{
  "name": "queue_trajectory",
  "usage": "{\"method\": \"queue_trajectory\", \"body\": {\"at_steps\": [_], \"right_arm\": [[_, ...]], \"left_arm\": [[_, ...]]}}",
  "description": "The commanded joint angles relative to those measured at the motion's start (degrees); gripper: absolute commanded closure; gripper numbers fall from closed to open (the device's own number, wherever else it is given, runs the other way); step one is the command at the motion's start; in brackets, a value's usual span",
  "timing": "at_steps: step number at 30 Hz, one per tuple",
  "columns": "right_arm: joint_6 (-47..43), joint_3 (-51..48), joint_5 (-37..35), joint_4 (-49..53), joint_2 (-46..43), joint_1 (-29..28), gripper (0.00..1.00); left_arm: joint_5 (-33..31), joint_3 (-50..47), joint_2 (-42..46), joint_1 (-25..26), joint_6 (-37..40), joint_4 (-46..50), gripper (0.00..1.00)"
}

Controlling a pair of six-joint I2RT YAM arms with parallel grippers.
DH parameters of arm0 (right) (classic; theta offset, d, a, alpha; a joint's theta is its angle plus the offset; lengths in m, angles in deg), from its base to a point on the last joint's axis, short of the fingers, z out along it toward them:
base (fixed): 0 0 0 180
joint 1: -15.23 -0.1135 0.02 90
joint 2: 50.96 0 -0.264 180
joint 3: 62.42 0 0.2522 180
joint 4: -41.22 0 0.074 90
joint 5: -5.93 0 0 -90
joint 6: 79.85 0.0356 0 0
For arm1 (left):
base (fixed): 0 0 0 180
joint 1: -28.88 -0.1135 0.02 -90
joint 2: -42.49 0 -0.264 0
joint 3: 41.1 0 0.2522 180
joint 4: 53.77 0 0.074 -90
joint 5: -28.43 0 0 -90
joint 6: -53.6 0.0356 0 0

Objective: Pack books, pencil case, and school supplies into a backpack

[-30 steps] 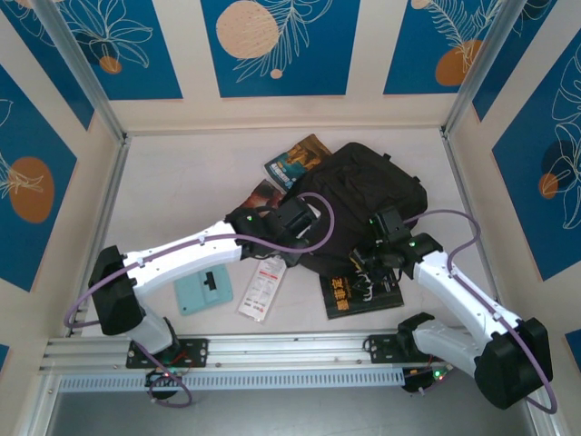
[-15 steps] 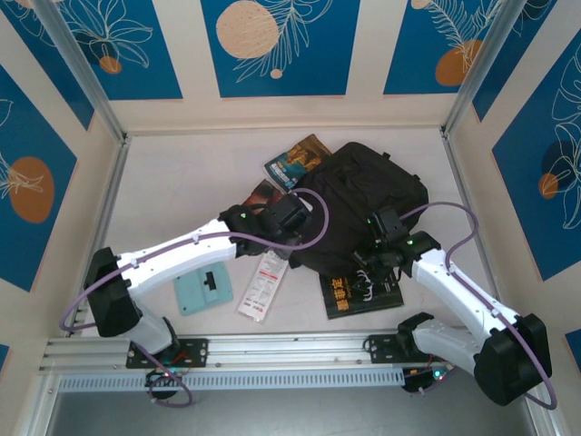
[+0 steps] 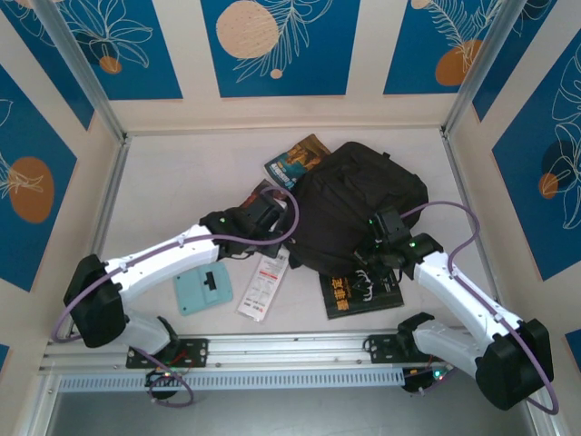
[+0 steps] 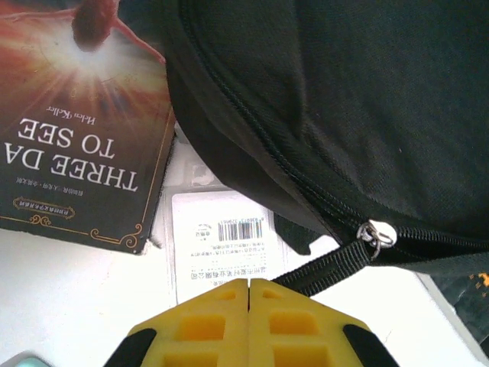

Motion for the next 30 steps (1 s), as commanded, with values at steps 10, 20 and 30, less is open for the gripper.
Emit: {"method": "queue_trajectory", "body": {"at_steps": [10,20,30], "right_arm": [[-1.5,0.4,-1.1,0.1,-1.0,0.1,1.0],[0.6,0.1,0.5,-1.4,-1.4,-0.5,1.0],[3.4,-1.3,1.2,-3.8,-2.4,-0.9,1.0]], "left_arm": [[3.7,-3.1,8.9,-6.3,-3.2,2.7,0.46],[11.7,-6.9,13.0,-7.4,-21.7,-5.8,0.23],[11.8,-14.9,12.6,-7.3,-31.8,-18.8,0.18]]}}
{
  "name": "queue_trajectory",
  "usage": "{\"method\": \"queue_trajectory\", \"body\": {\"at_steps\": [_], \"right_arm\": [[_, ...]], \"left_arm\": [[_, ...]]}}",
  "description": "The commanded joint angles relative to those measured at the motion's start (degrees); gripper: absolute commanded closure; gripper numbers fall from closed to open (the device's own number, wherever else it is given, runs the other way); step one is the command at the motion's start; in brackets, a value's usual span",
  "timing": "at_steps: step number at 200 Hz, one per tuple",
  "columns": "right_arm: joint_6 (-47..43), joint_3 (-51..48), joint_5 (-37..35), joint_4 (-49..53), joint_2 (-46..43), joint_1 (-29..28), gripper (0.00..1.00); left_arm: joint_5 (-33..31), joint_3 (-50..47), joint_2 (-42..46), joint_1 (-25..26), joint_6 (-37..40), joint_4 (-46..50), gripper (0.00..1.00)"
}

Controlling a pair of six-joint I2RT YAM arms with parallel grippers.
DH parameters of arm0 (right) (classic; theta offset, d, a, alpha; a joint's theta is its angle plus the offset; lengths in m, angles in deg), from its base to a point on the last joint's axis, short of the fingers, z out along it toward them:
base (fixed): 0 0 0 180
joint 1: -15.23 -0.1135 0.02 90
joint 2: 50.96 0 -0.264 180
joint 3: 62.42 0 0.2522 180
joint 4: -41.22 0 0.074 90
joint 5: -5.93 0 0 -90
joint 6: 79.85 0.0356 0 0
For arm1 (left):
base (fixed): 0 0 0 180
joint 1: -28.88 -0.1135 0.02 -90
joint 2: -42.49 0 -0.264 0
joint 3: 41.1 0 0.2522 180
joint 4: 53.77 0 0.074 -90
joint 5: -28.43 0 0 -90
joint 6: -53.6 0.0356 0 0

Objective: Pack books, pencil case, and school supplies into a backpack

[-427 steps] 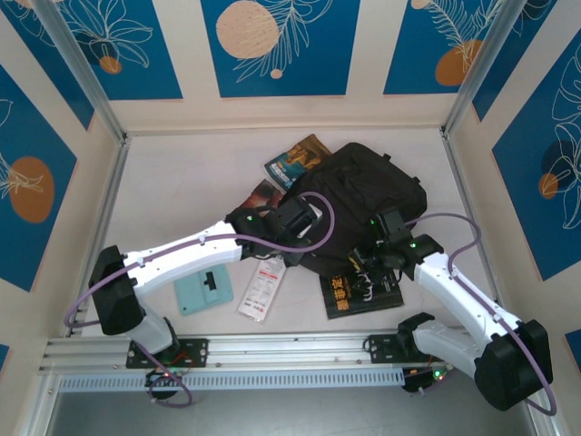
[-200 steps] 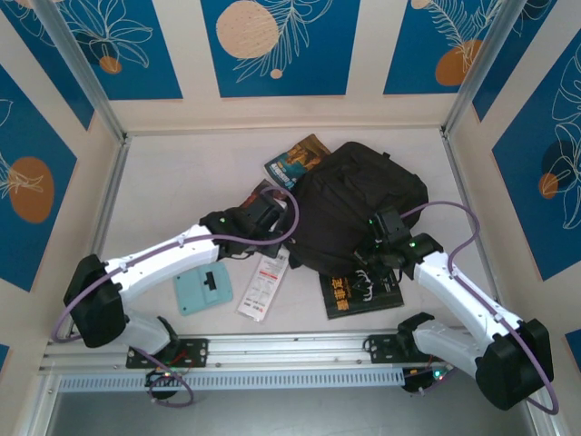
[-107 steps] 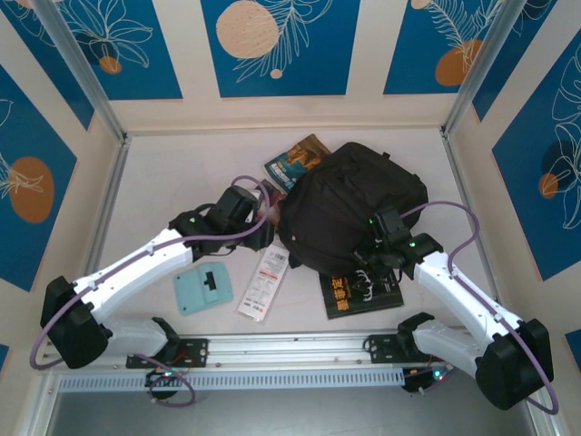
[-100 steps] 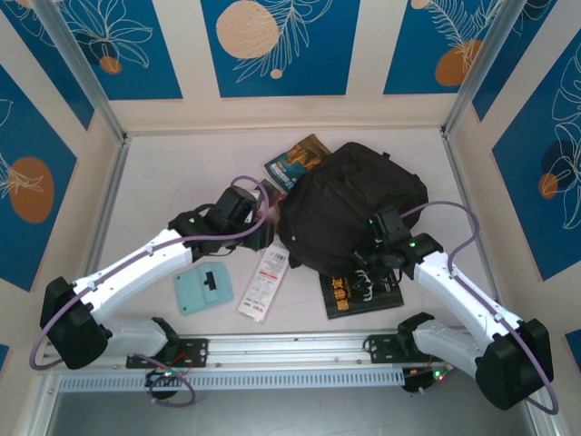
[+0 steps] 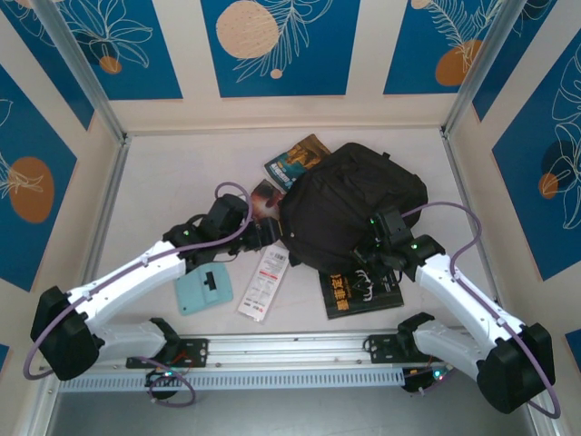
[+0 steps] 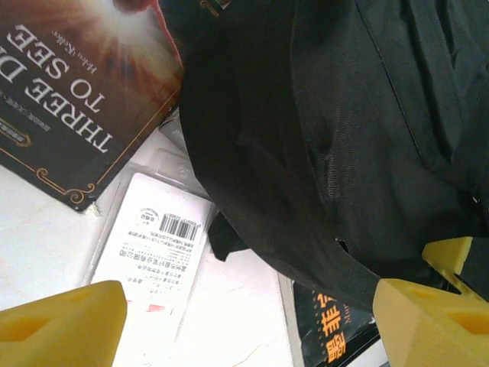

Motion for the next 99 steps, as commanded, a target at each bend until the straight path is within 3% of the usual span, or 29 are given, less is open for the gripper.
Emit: {"method": "queue_trajectory", "body": {"at_steps": [1,48,78,99], "right_arm": [[1.5,-1.0,0.9,-2.2,-0.8,-0.4,1.0],[1.5,-0.9,1.1,-2.8,-0.4,-1.0,1.0],[1.2,-0.9,0.5,-2.3,-0.9,-1.1,1.0],[1.4,-1.1,0.7,-2.6,-0.8,-1.5,1.0]], "left_arm": [[1.5,-2.3,-1.5,-0.4,-5.0,-7.8,0.18],[1.9,-2.1,-2.2,-0.4,-3.8,-12.5,0.26],[-0.7,-2.2,2.1,-0.4,-1.6,-10.6,0.4],[-1.4,-1.8,3.3,-0.4,0.4,-9.0,0.39]]}}
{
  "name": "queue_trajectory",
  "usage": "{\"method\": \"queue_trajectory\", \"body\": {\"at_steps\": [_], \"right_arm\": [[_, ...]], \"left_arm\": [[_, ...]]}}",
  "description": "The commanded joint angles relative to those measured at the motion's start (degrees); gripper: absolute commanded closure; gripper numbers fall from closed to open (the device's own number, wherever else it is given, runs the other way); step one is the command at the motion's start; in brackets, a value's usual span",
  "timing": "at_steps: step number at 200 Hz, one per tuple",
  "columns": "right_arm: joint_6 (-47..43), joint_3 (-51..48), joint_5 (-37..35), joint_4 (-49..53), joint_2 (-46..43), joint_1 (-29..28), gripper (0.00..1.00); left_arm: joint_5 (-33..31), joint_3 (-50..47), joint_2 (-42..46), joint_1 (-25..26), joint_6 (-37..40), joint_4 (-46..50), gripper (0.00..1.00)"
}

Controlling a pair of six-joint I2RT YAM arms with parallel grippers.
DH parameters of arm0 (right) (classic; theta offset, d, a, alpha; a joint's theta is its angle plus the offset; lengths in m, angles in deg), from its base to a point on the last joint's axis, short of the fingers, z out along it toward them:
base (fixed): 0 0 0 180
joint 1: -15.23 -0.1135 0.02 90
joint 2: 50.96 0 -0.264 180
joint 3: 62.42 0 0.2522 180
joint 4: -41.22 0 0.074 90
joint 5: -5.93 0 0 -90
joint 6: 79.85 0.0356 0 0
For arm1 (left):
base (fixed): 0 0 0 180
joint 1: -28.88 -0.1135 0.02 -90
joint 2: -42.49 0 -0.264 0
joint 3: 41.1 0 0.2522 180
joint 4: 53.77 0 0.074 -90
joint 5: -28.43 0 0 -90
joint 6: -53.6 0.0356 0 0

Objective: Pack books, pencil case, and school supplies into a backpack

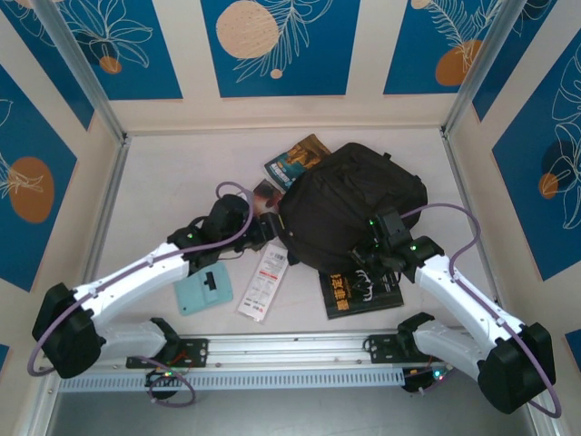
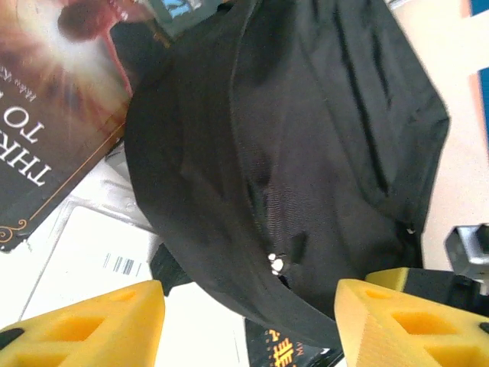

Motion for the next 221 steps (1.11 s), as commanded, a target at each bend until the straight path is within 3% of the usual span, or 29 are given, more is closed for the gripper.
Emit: {"method": "queue_trajectory", "body": {"at_steps": [1,37,83,101,141,180,214,221], "right_arm": [[0.3,-0.4,0.4,-1.3,-0.8,-0.8,1.0],[0.2,-0.4,-0.3,-1.4,-0.3,-1.8,1.0],[0.2,0.2,-1.1,-1.0,-0.1,-2.7,1.0],[0.1,0.3,-1.5,-0.8,0.1,-2.9,1.0],[-0.1,0.4,-1.6,-1.2,0.7,-3.0,1.0],[-0.2,0.5,-1.7,-1.2,0.8,-3.0,1.0],[-0.7,0.6,-2.1,-0.9,0.5,-3.0,1.0],[-1.0,0.6,-2.4,-0.8,0.4,-3.0,1.0]], "left_arm": [[-1.6,0.2,2.8,-0.4,3.0,0.8,0.39],[2.3,4.9,-3.1,-0.3,6.3,2.2,0.24],[2.2,10.0,-10.0,-0.1,8.4,3.9,0.25],[2.1,11.3,-11.6,0.1,9.2,3.5,0.33],[2.5,12.6,-13.8,0.7,10.6,3.6,0.64],[2.6,12.3,-15.9,1.0,11.2,3.5,0.71],[1.8,13.2,-17.0,1.0,13.3,4.0,0.99],[1.3,13.5,-16.9,1.0,14.0,4.3,1.0]]}}
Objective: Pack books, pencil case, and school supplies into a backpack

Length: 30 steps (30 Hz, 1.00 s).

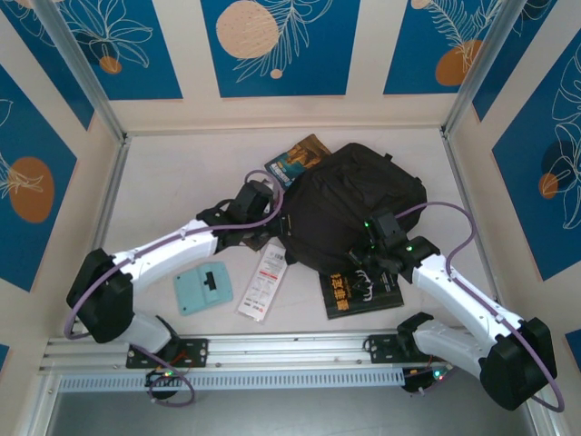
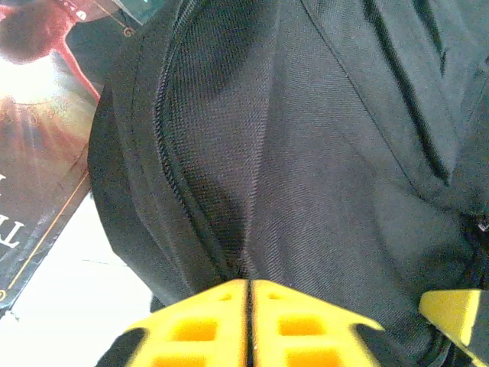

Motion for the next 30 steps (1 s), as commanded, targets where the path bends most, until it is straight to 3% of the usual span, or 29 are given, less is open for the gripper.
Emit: {"method": "queue_trajectory", "body": {"at_steps": [1,11,18,24,30], "right_arm": [[-1.1,0.7,-1.1,0.3,-0.5,-0.4,1.0],[-5.9,1.9,-4.9,3.8,0.9,-0.6,1.0],[-8.3,4.8,-9.9,8.1,4.0,-1.0,1.0],[-10.9,6.5,-12.8,8.7,3.8,-0.2,1.0],[-14.4,10.3,-16.6,11.2,4.8,3.0,1.0]], "left_arm": [[-0.5,2.6,-0.5,0.4,2.7,1.4,1.0],[-8.0,12.2,-5.3,3.3,16.8,14.9,1.0],[-23.2,21.1,-11.8,9.7,28.0,26.5,1.0],[-32.1,22.3,-12.3,10.4,33.6,29.2,1.0],[-33.9,22.9,-10.4,10.6,36.0,30.2,1.0]]}}
